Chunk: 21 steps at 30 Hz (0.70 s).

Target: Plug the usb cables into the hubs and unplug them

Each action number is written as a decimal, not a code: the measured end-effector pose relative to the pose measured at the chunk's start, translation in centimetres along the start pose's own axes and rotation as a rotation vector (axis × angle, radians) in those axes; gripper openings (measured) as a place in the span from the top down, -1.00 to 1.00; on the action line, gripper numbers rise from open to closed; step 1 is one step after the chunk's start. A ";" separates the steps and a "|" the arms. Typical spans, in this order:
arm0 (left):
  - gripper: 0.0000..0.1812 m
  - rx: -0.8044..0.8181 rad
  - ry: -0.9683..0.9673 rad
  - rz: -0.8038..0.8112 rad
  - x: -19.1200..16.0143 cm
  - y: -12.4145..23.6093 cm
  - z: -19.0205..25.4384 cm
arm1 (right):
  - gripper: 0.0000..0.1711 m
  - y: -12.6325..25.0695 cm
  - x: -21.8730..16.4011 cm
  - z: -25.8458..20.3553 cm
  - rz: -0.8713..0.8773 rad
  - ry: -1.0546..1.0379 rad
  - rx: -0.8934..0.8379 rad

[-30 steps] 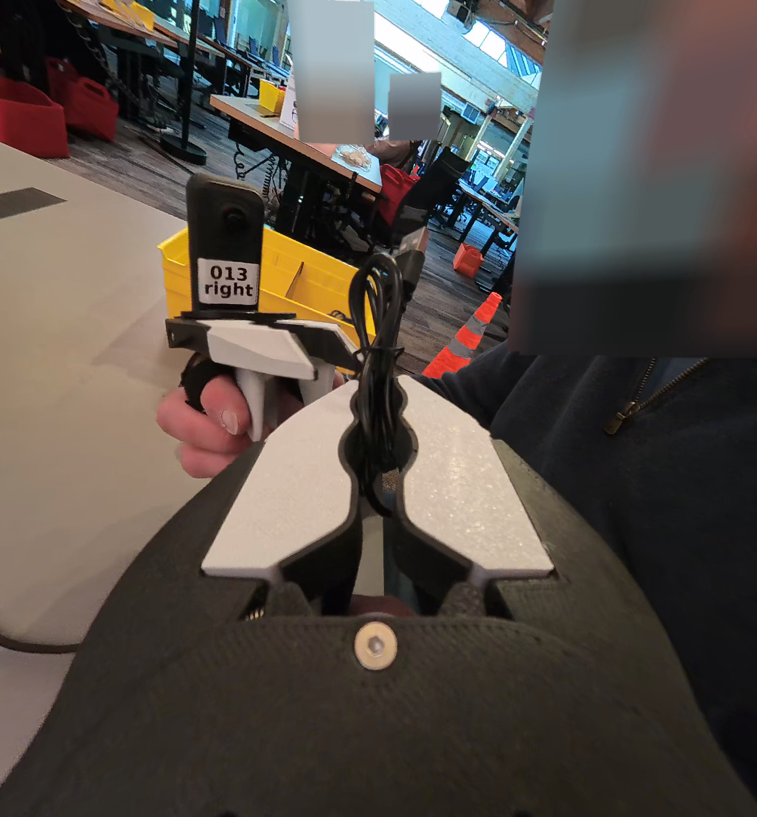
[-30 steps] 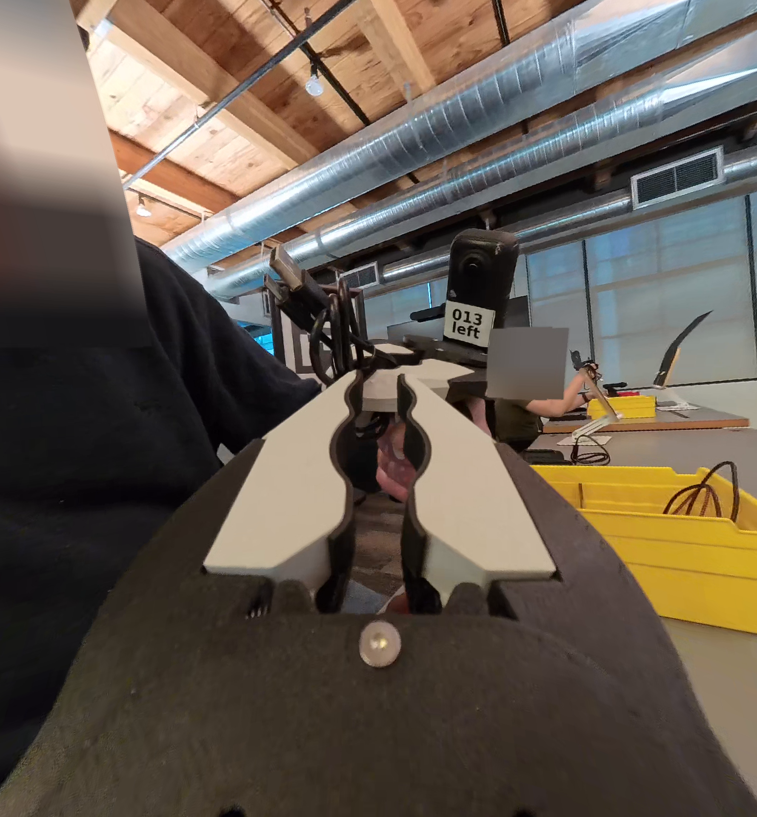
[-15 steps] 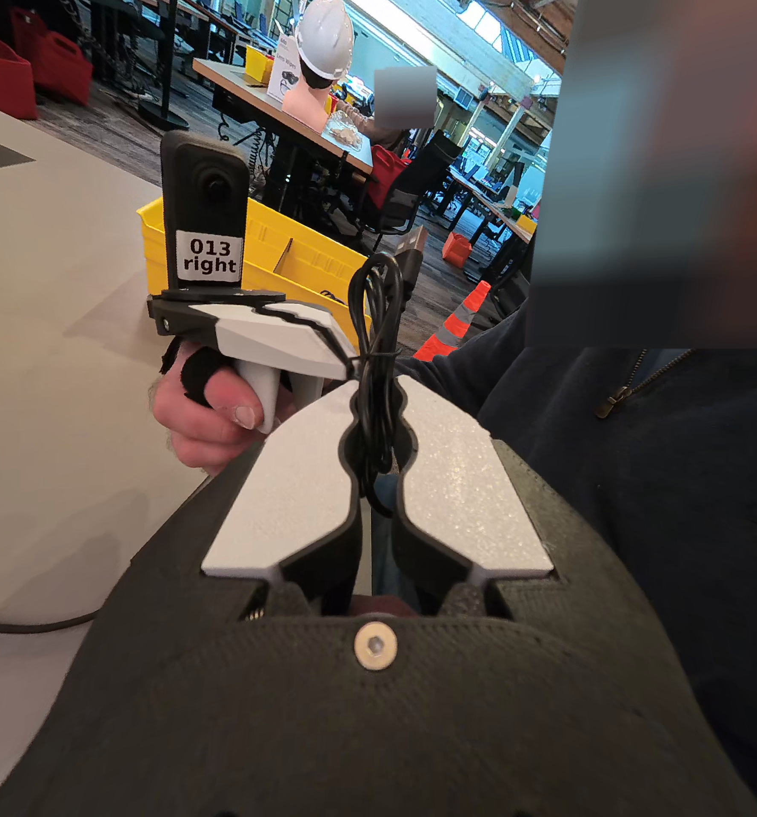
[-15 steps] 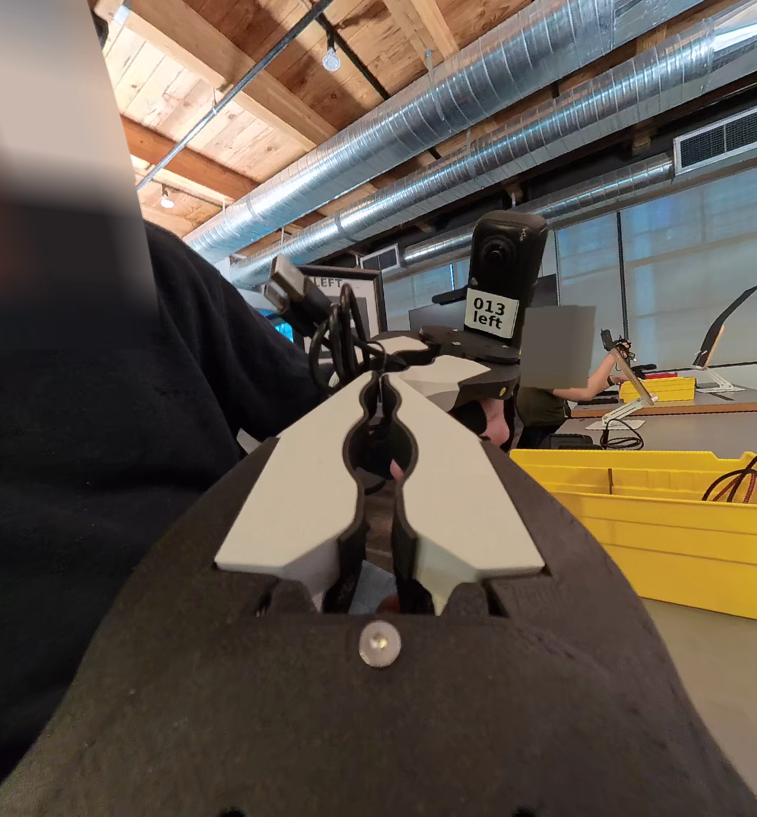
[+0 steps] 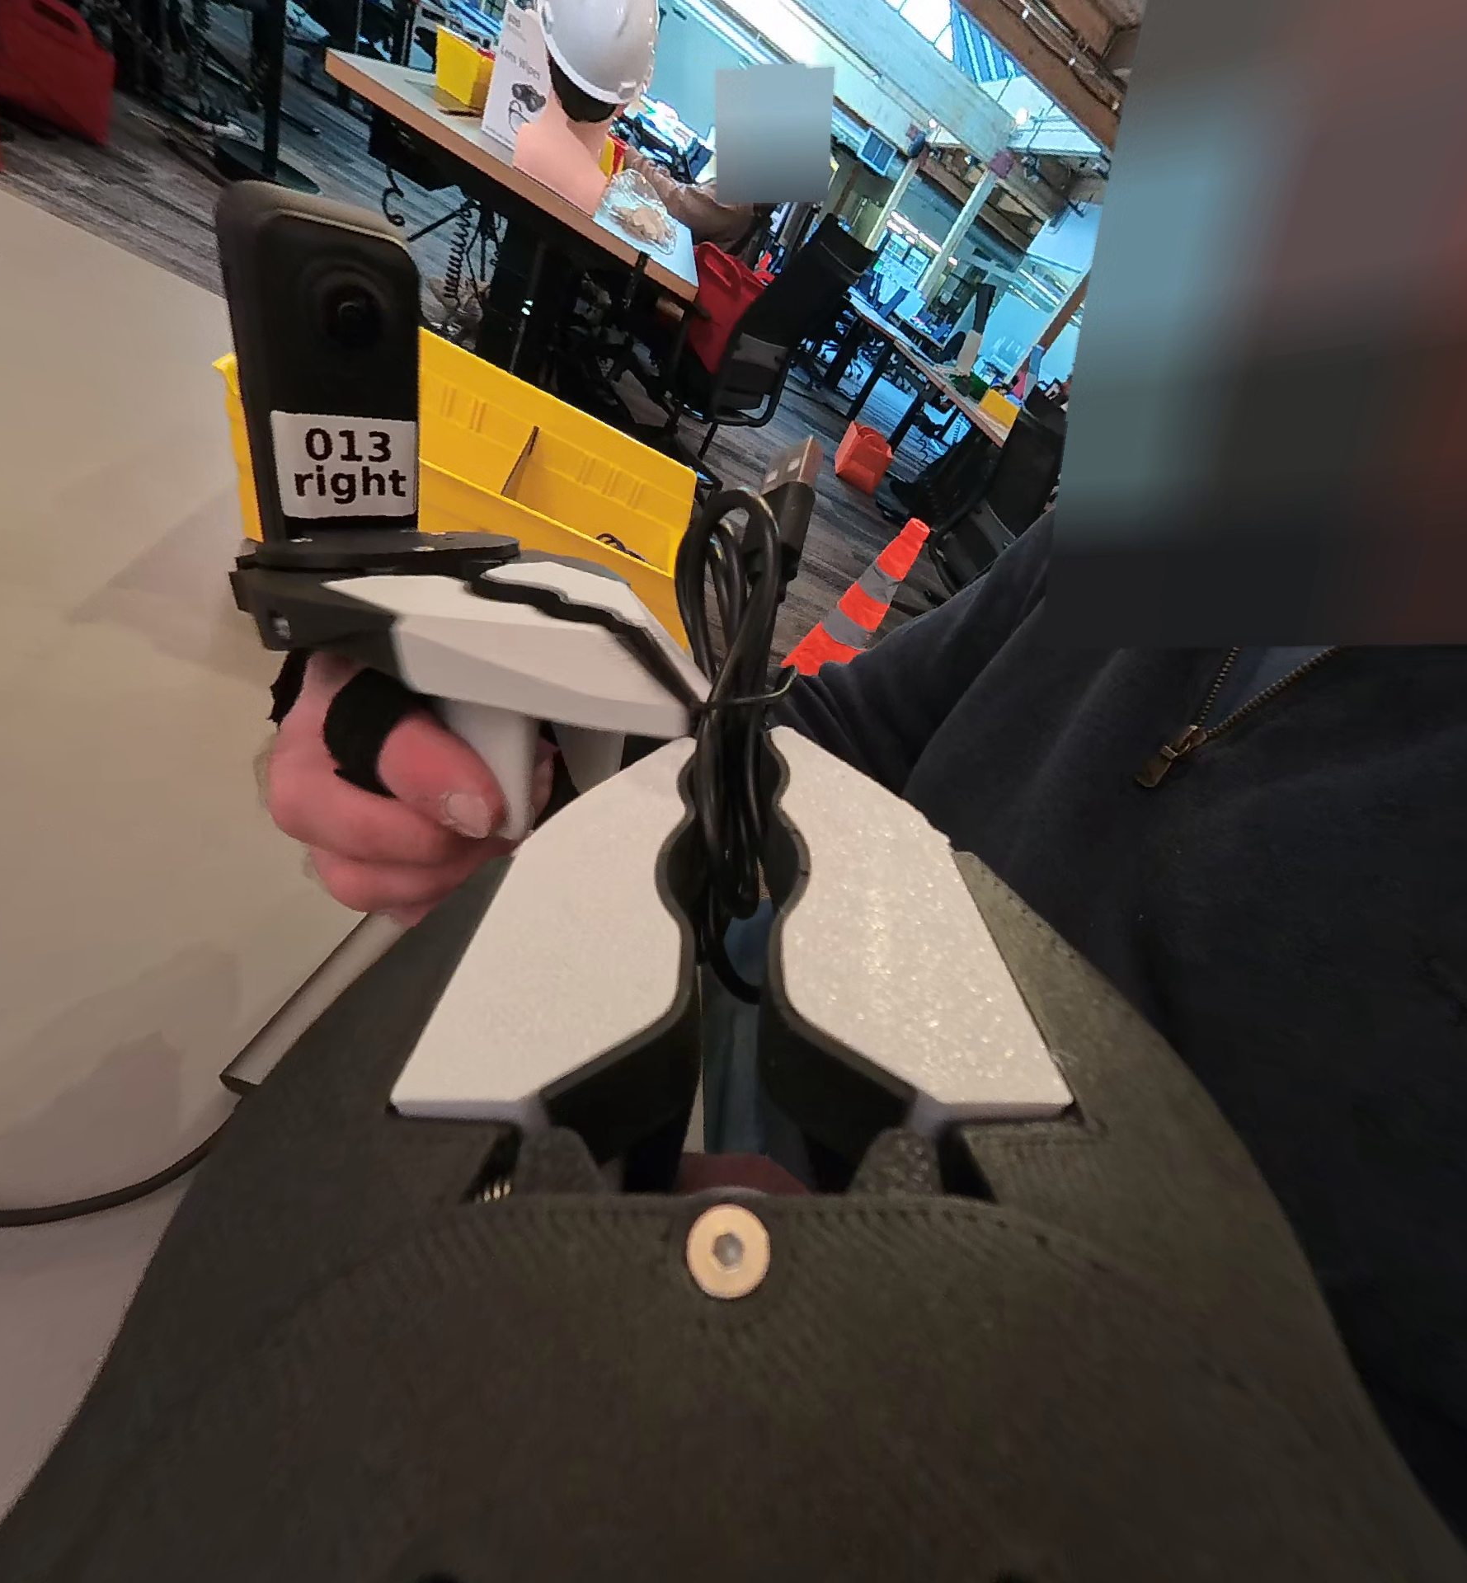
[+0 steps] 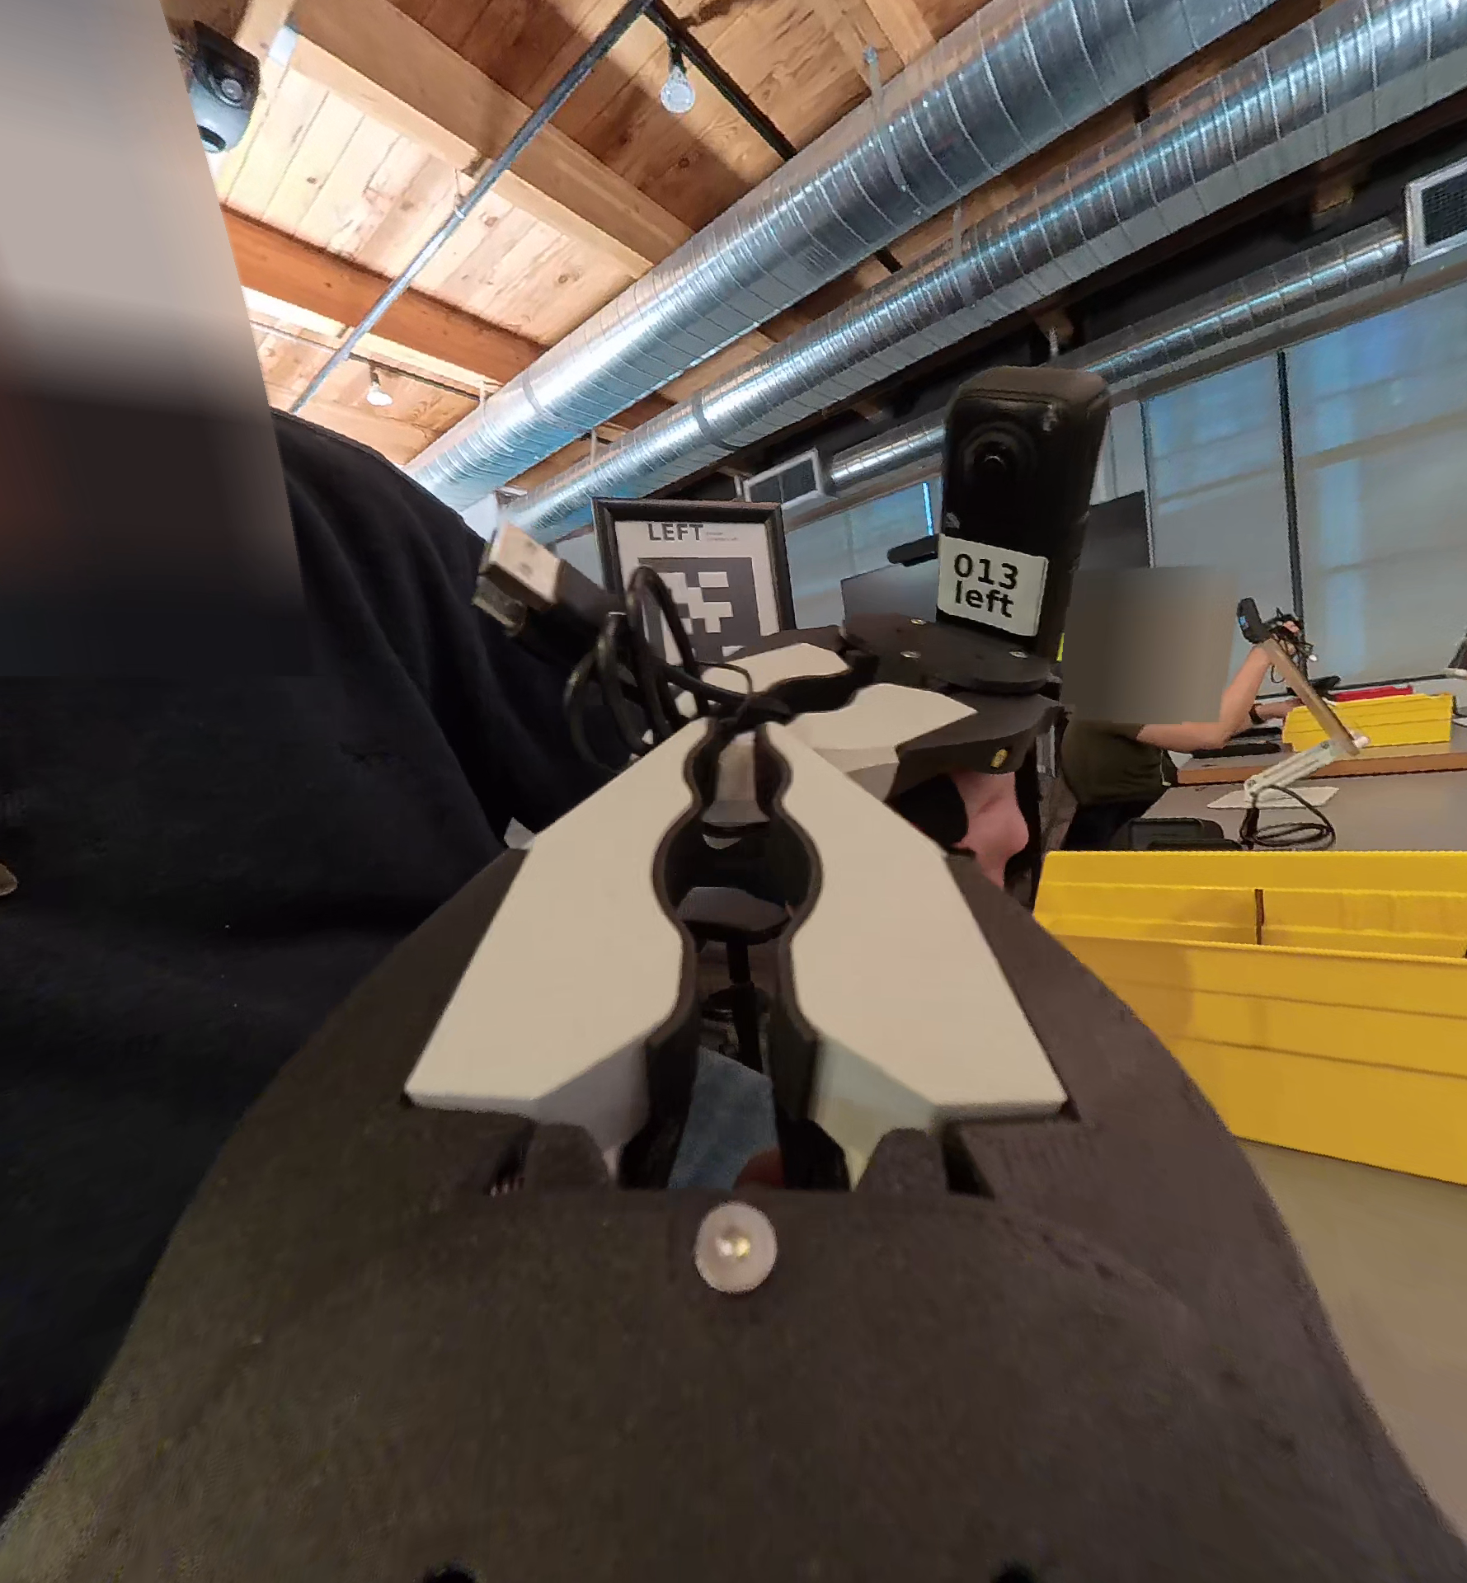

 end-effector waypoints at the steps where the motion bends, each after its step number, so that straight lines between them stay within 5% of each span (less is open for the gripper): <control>1: 0.90 -0.004 -0.004 -0.005 0.0 0.0 0.1 | 0.89 0.0 0.0 0.1 -0.006 -0.004 -0.005; 21: 0.90 0.048 -0.023 -0.122 -0.7 -0.4 0.0 | 1.00 -0.1 -0.3 -0.1 -0.144 0.005 -0.036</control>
Point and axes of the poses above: each gripper's, where its closed fingertips meet, y back along the fingers, x out of its top, z = x × y across the jaws, the point moved 8 cm from there along y, back along the fingers, and after that the axes turned 10 degrees about -z, right-handed, at the moved point
